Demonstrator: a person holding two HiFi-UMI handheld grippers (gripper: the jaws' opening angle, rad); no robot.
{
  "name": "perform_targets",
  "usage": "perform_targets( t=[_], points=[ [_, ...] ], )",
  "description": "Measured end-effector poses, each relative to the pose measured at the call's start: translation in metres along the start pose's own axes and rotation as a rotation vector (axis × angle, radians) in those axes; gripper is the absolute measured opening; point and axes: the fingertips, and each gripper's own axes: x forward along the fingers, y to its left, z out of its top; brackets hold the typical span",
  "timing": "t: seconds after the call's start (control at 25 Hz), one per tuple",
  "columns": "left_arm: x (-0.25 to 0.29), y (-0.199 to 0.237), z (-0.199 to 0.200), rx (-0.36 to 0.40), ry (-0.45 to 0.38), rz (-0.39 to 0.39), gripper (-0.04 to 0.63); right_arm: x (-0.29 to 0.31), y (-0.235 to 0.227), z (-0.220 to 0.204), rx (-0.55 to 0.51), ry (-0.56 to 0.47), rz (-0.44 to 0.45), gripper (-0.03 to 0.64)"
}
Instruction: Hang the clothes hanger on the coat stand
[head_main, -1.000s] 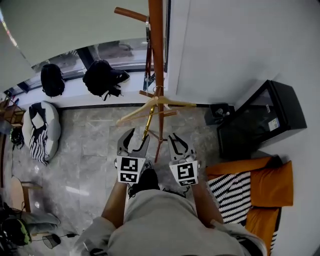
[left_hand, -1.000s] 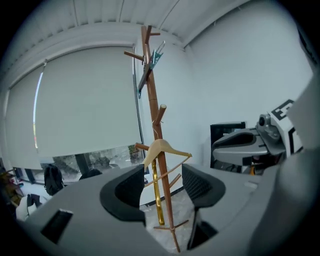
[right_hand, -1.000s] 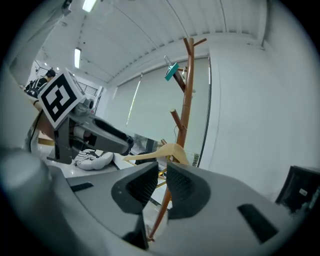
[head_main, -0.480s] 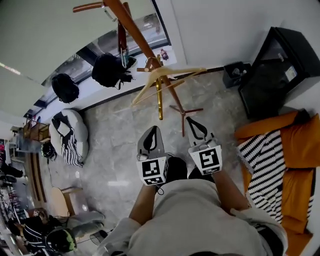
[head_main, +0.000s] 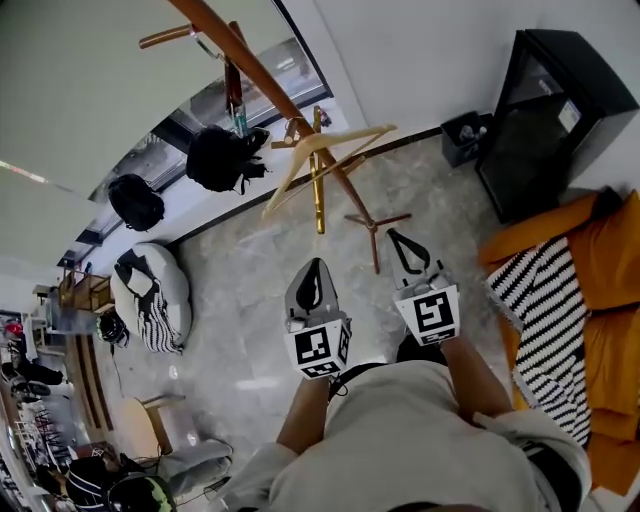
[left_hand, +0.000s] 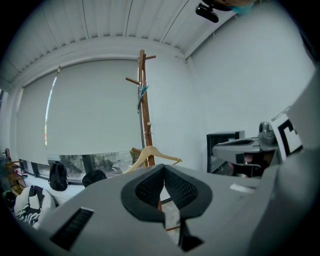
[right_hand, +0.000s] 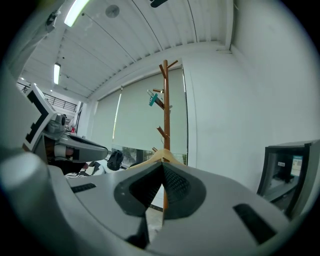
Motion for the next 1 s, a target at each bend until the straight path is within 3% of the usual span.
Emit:
perform_targets(
  t=[0.16,0.44,0.64,0.84,1.0],
  points=[
    [-0.031,0.010,0.002,-0.008,-0.027,0.011,0.011,-0.006,0.026,0.014,-0.045,-0.020,0.009,0.005],
    [-0.105,0.048,-0.003,-0.022,-0.060,0.056,0.011,-0.028,0.119,0.041,-0.104,-0.064,0.098,0.005],
    [-0.169,0.049,-0.026,-0.041,-0.061,0.046,0.011,-0.074,0.169,0.046,-0.202,-0.033,0.088,0.005],
    [-0.205,0.048,-0.047,0.029,-0.085,0.046,0.011,-0.115,0.195,0.020,-0.236,0.081,0.057,0.005],
    [-0.212,0.024,-0.043,-0.038,-0.106,-0.011,0.011,-0.138,0.186,0.026,-0.200,0.065,0.027,0.005]
  ],
)
